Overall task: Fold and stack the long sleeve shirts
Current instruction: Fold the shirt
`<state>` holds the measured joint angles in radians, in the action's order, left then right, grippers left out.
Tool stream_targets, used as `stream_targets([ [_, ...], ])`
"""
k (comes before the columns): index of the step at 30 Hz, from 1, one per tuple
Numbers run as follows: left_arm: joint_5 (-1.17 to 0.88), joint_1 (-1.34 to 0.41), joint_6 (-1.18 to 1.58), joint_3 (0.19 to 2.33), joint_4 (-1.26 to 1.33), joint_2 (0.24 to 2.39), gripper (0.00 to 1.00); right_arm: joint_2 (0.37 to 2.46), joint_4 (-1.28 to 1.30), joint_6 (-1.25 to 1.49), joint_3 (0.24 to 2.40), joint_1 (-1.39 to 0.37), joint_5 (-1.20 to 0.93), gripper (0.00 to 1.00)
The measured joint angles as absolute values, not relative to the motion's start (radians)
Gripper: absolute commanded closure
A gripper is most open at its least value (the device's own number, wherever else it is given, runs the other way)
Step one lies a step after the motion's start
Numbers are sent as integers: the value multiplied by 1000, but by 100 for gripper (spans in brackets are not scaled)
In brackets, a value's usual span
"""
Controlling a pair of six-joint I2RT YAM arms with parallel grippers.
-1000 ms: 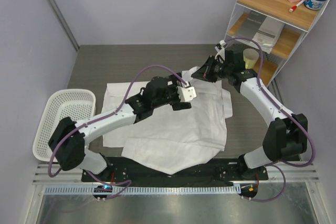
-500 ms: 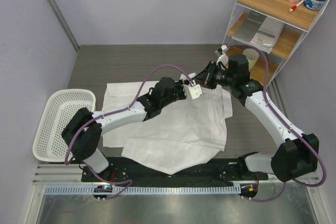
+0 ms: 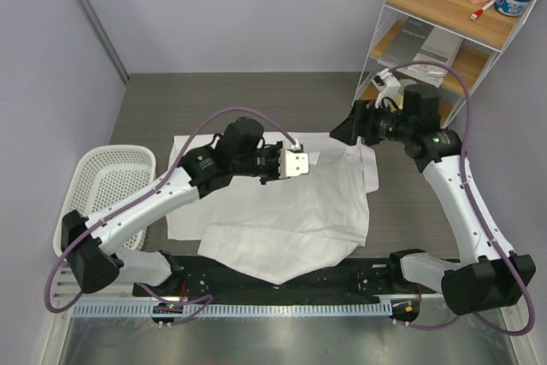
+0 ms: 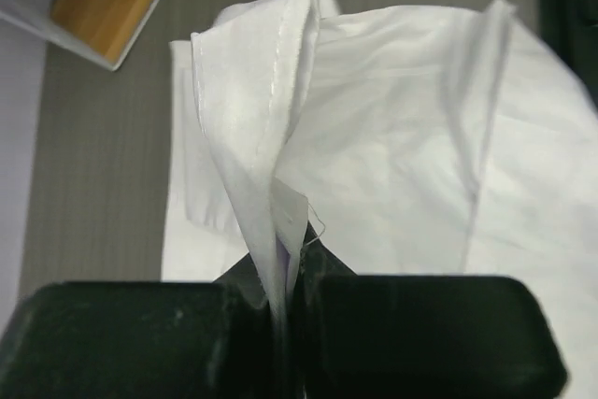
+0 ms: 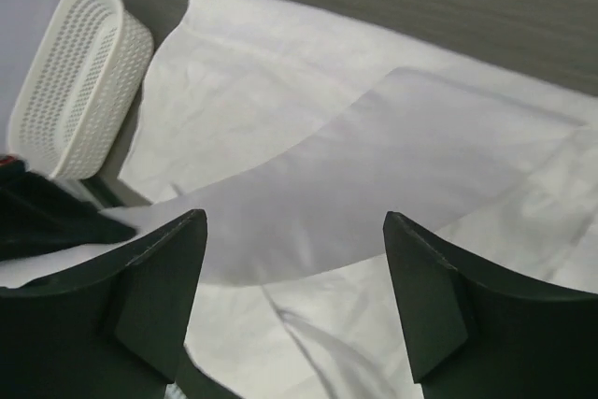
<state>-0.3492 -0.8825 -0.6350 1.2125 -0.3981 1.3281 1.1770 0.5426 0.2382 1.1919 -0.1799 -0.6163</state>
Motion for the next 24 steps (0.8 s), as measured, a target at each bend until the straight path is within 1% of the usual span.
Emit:
stream_targets([
  [4,-519,-900,-634,1254,-582,1281,100,1153,600,114,1243,-46,-611,14],
  [7,-604,-927,-636,1261,-693,1282,100,1195,603,57,1286,-36,-620,15],
  [11,-671,-971,-636,1261,-804,1284,100,1304,599,-5,1316,-38,-634,19],
  [19,-745,-993,-634,1261,-887,1288,100,1524,600,-91,1316,-38,-627,23],
  [24,-734,-962,-532,1259,-828,1289,100,1631,599,-114,1320,-38,-613,25],
])
